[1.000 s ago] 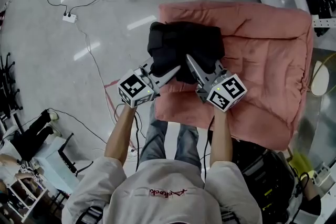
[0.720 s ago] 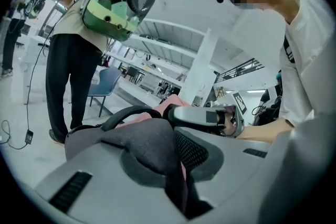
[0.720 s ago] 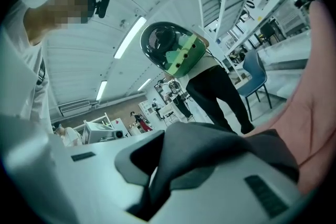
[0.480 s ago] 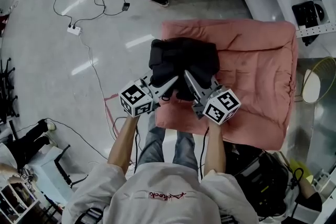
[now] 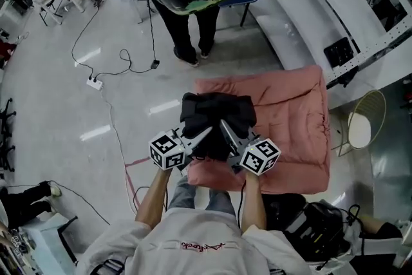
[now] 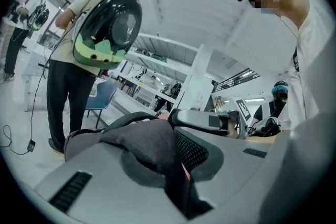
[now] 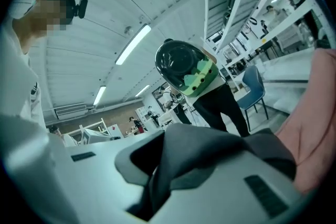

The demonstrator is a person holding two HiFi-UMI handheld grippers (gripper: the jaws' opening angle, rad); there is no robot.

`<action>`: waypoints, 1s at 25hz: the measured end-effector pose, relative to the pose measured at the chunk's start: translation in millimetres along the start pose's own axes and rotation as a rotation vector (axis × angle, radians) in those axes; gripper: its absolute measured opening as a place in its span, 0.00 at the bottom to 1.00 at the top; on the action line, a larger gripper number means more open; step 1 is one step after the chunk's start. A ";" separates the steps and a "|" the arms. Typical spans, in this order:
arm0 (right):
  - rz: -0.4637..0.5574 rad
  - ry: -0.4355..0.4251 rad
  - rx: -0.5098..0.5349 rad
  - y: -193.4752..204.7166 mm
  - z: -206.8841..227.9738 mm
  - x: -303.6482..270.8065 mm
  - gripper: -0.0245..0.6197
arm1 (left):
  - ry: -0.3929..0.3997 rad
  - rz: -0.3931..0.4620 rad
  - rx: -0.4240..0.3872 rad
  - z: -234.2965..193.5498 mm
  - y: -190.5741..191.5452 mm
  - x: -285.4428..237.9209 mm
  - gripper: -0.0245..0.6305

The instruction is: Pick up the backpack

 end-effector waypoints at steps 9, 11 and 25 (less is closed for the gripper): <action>0.096 0.056 0.041 -45.0 -61.5 40.2 0.11 | 0.091 0.031 -0.087 57.6 -59.2 22.3 0.12; 0.124 0.076 0.046 -48.2 -72.9 46.3 0.11 | 0.123 0.027 -0.113 65.1 -66.2 27.5 0.12; 0.198 0.192 0.037 -19.3 -104.3 98.3 0.11 | 0.251 -0.023 -0.114 110.7 -40.7 40.1 0.12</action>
Point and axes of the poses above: the fingertips, and each gripper's own axes: x backward along the fingers, z to its right, y out of its underside, the point moved 5 cm from there along x, backward along the fingers, and after that the axes turned 5 degrees about y, right-handed, at the moved point
